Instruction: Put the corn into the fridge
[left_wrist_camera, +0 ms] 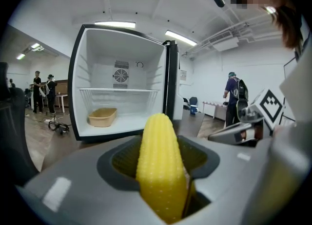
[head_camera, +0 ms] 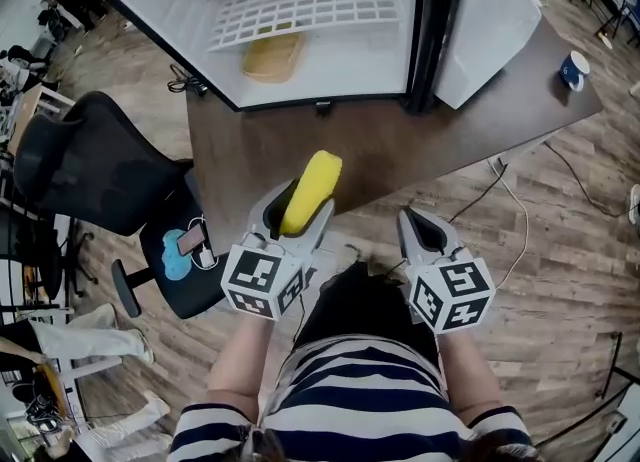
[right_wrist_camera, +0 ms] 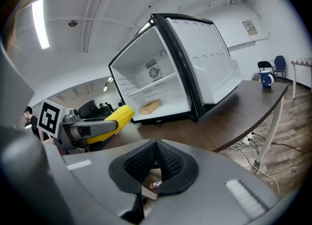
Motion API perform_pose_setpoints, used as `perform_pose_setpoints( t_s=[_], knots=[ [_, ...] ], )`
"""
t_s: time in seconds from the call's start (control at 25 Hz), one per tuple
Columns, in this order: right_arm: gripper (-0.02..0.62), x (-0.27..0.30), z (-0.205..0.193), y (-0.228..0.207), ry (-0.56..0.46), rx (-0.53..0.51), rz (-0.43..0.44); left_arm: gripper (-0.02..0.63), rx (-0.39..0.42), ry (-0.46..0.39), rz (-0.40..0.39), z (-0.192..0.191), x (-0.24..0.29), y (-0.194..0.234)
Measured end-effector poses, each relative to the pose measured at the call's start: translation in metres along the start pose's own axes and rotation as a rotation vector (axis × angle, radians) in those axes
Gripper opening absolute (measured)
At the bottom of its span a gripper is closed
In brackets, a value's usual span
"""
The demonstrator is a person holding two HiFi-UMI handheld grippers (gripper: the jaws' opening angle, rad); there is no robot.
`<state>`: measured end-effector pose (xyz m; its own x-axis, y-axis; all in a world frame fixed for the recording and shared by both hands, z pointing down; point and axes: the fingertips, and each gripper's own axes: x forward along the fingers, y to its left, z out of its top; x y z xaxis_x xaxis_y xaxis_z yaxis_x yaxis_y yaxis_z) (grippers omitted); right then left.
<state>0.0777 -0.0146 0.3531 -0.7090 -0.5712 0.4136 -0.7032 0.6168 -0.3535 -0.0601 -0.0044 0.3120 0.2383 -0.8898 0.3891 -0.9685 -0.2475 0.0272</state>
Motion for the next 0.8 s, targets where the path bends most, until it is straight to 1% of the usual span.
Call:
perform_pose_setpoints(
  t_s=[0.12,0.32,0.52,0.8],
  knots=[
    [-0.008,0.018,0.007,-0.006,-0.001,0.000,-0.024,0.000,0.027,-0.011,-0.022,0.009,0.022,0.012],
    [-0.008,0.052,0.020,-0.009,-0.003,0.027,-0.077,0.000,0.037,-0.018,-0.084,0.020,0.059,0.037],
    [-0.008,0.085,0.029,-0.011,0.011,0.026,-0.112,0.000,0.069,-0.018,-0.129,0.030,0.097,0.057],
    [-0.008,0.125,0.040,-0.020,0.023,0.027,-0.134,0.000,0.087,-0.013,-0.147,0.039,0.147,0.084]
  ],
)
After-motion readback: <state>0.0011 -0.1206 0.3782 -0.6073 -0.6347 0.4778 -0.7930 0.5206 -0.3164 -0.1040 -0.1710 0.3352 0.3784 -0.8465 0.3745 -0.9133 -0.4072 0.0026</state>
